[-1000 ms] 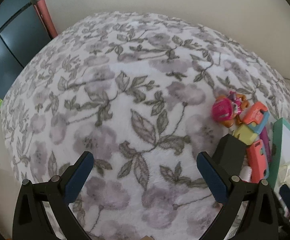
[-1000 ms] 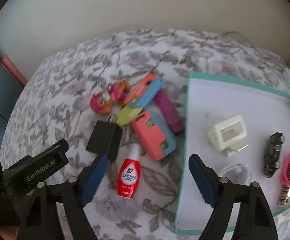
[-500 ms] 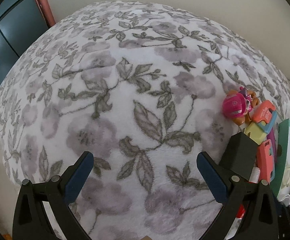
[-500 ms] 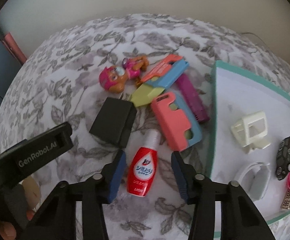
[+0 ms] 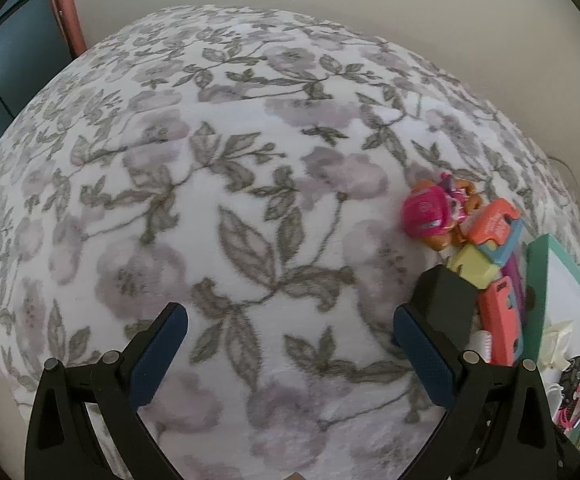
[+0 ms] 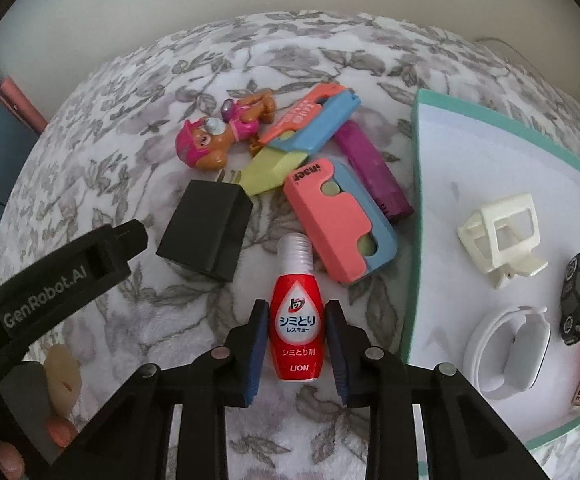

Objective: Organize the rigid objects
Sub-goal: 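Grasp the red LION bottle with the right gripper while the left gripper grasps the black charger plug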

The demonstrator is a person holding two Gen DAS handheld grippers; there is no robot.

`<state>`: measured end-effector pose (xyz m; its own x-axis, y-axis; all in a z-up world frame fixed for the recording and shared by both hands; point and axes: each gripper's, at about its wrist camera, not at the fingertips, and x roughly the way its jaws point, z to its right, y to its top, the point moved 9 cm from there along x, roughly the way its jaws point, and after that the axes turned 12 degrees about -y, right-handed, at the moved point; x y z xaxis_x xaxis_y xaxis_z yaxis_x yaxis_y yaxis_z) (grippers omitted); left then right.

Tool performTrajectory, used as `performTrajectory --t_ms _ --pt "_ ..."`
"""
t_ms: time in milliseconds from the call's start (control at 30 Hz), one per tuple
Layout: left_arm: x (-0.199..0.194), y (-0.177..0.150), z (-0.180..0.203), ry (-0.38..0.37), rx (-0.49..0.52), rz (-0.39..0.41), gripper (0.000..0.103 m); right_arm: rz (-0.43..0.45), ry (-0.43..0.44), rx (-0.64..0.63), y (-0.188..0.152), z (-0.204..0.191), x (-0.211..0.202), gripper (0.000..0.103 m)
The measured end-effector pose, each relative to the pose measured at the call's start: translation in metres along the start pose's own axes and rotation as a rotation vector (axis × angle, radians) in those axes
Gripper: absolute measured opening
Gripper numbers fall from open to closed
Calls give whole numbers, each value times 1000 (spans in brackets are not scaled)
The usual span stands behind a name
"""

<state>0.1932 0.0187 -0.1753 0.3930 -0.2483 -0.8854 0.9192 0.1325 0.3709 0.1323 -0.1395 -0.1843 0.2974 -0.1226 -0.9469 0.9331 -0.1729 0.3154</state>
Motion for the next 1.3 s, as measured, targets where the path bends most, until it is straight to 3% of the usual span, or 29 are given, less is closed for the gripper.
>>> performTrajectory --t_ms 567,967,1167,1233,1300 --pt "15 -4 52 -128 139 -19 102 -31 66 63 -4 8 -1 31" --pt "32 -10 62 -109 166 -39 102 -33 61 63 -4 8 -1 31" --pt "30 -7 64 -114 174 -27 72 -34 61 64 -4 7 -1 31" --pt "28 -6 63 -113 179 -25 54 -34 60 64 -4 7 -1 31" --pt "27 -5 61 -108 173 -23 44 -34 59 60 -4 8 -1 30"
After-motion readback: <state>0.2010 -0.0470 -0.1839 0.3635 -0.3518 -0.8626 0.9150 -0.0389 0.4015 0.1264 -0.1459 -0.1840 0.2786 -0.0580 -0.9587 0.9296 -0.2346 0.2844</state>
